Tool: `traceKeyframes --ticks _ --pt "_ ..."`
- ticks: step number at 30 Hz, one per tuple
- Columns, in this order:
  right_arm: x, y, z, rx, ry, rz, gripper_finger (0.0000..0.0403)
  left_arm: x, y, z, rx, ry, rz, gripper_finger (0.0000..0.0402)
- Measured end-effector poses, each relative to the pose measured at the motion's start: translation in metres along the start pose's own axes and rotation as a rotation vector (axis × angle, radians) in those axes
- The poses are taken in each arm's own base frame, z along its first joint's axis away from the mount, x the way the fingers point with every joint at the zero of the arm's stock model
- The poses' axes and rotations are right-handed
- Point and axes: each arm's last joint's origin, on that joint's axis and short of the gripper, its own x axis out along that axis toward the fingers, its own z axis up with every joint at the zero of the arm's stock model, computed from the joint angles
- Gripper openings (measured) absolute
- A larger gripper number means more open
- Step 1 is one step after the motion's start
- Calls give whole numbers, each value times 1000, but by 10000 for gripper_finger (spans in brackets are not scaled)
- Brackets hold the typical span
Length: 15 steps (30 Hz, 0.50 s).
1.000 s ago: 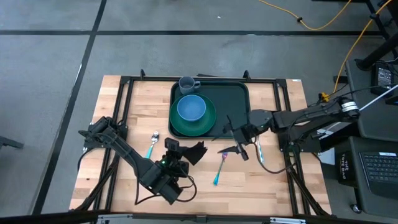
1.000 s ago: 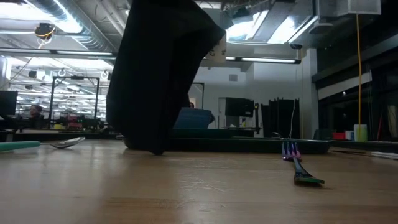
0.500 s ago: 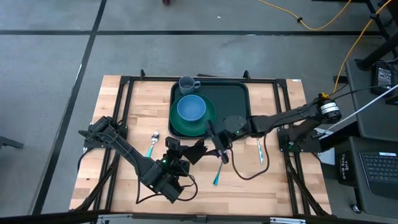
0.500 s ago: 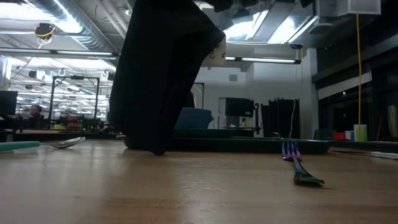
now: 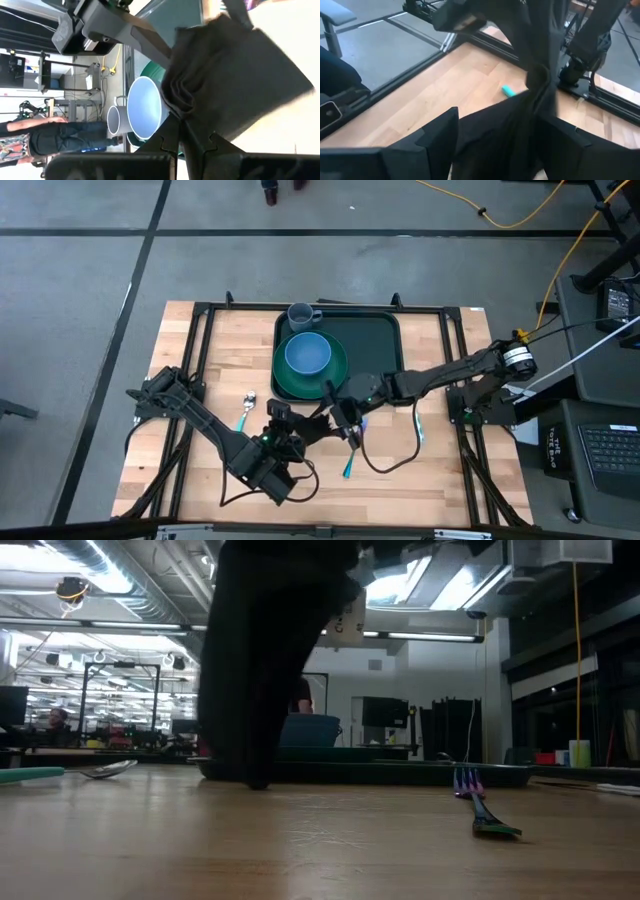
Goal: Set up tray
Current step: Put the black napkin to the right of the green plate on the dark green tray
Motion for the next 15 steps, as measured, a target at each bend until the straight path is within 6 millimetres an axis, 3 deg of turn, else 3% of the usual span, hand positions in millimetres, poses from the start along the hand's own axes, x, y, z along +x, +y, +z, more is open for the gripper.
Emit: traceKeyframes --ticks 15 --pt "-1 -3 9 90 0 -43 241 13 9 3 -6 29 7 2"
